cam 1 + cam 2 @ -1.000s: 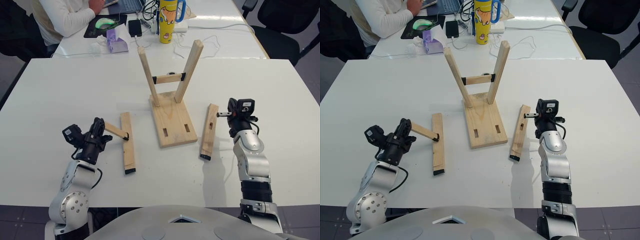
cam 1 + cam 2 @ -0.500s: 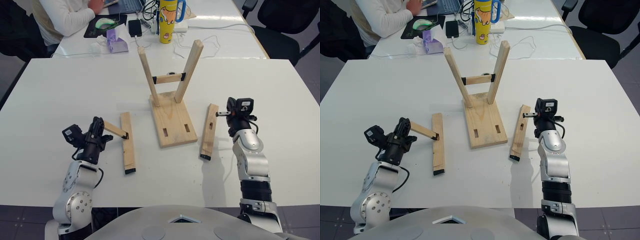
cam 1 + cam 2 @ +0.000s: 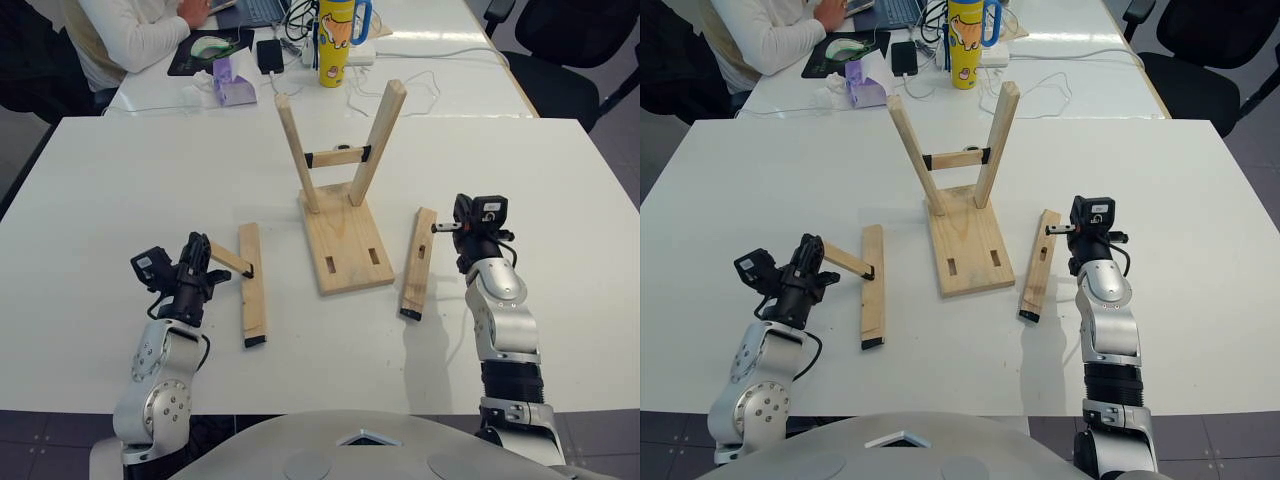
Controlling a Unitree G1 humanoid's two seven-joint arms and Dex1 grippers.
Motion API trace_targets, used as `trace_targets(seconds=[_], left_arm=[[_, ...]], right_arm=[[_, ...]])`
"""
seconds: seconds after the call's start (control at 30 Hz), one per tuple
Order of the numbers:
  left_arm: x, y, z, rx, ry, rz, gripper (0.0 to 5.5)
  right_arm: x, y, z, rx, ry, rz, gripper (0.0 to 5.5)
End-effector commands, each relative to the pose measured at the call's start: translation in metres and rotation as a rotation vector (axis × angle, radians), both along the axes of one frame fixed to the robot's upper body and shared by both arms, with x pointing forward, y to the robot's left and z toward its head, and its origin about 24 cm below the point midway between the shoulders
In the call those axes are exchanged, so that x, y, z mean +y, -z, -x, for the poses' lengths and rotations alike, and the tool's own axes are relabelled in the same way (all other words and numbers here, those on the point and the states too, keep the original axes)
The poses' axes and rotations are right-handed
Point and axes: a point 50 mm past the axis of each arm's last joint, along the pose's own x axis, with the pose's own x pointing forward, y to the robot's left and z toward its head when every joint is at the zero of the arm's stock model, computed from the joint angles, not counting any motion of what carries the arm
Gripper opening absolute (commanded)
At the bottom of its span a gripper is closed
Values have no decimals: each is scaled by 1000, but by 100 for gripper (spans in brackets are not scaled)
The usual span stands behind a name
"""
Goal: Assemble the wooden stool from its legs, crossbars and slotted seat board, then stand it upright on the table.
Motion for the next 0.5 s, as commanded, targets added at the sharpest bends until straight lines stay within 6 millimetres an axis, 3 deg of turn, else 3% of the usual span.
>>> trace_targets(seconds=[0.03,0.4,0.5], left_arm=[[4,21,10,113,1,-123,42],[-7,60,36,156,261,-393,42],[-11,59,34,132,360,-442,42]], right_arm=[[0,-3,0,-6,3,14,0],[0,-2,-2,-6,2,13,0],[0,-2,-2,-4,3,11,0]])
